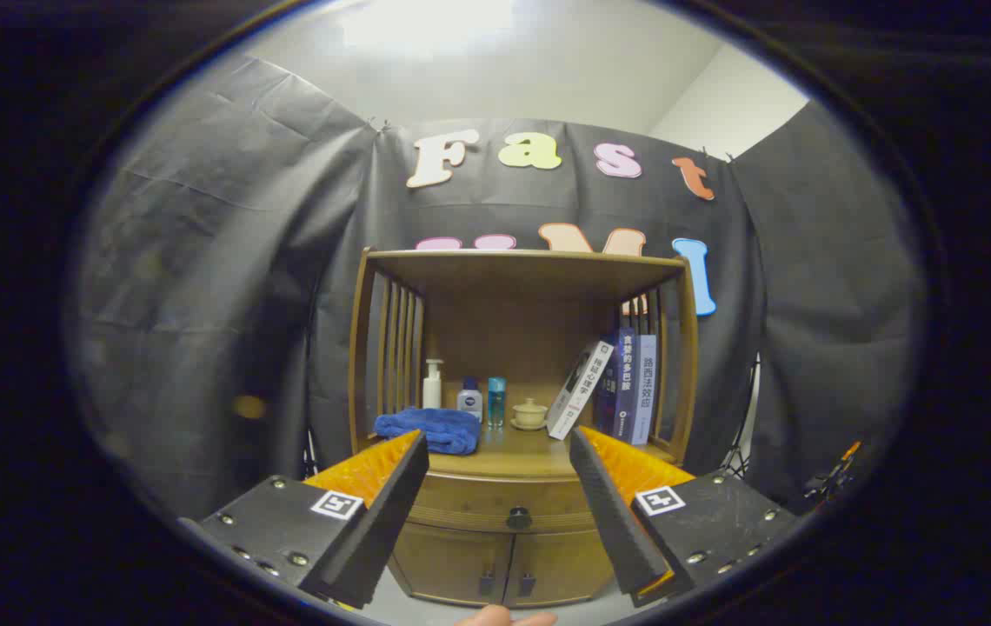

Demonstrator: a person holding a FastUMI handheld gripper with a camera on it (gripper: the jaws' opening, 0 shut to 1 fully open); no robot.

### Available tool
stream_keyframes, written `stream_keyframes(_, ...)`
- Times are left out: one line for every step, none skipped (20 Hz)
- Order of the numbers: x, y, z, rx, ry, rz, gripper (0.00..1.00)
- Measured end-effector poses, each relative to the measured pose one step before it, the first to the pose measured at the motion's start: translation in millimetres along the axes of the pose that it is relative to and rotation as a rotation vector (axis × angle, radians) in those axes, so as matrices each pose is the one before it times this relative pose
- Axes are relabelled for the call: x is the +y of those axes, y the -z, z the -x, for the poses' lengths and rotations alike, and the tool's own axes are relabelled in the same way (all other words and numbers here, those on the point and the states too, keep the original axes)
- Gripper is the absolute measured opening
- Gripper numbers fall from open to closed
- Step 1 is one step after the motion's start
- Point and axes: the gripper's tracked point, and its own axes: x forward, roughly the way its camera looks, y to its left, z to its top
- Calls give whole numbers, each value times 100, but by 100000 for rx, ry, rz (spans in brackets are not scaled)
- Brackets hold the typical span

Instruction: Pull open the drawer, take out the items inside it, and place them on the countertop above the cabinet.

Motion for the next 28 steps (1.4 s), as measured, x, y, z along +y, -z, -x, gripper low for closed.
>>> stream_keyframes(-34,17,108,41,252,1,98)
stream_keyframes(25,-77,-56,-76,-33,-15,98)
stream_keyframes(-29,18,-32,-154,8,95,98)
stream_keyframes(26,-111,-6,-305,-68,101,98)
stream_keyframes(6,2,-21,-356,-150,-141,98)
stream_keyframes(4,74,-67,25,-128,-358,98)
stream_keyframes(-78,214,-105,293,257,-218,98)
stream_keyframes(-151,216,-72,398,365,-163,98)
stream_keyframes(-17,351,-54,524,92,-333,98)
stream_keyframes(18,244,-153,325,-143,-468,98)
stream_keyframes(-27,189,-63,112,-114,-380,98)
stream_keyframes(-58,185,-174,99,161,-266,98)
stream_keyframes(-45,255,-210,-130,183,-8,98)
stream_keyframes(-133,290,-357,-67,380,316,98)
stream_keyframes(-170,502,-529,345,474,146,98)
stream_keyframes(24,645,-629,930,-183,-356,98)
stream_keyframes(132,736,-685,1037,-540,-799,98)
stream_keyframes(50,600,-634,604,-346,-717,98)
stream_keyframes(-2,846,-722,704,-357,-778,98)
stream_keyframes(116,754,-690,751,-401,-706,98)
stream_keyframes(72,892,-632,714,-204,-587,98)
stream_keyframes(-28,675,-693,119,14,-411,98)
stream_keyframes(90,831,-646,36,-422,-683,98)
stream_keyframes(13,639,-707,-159,-245,-875,98)
stream_keyframes(-196,644,-636,-263,404,-799,98)
stream_keyframes(-392,760,-707,-83,905,-936,98)
stream_keyframes(-303,806,-743,-354,856,-911,98)
stream_keyframes(-20,785,-772,16,-262,-800,98)
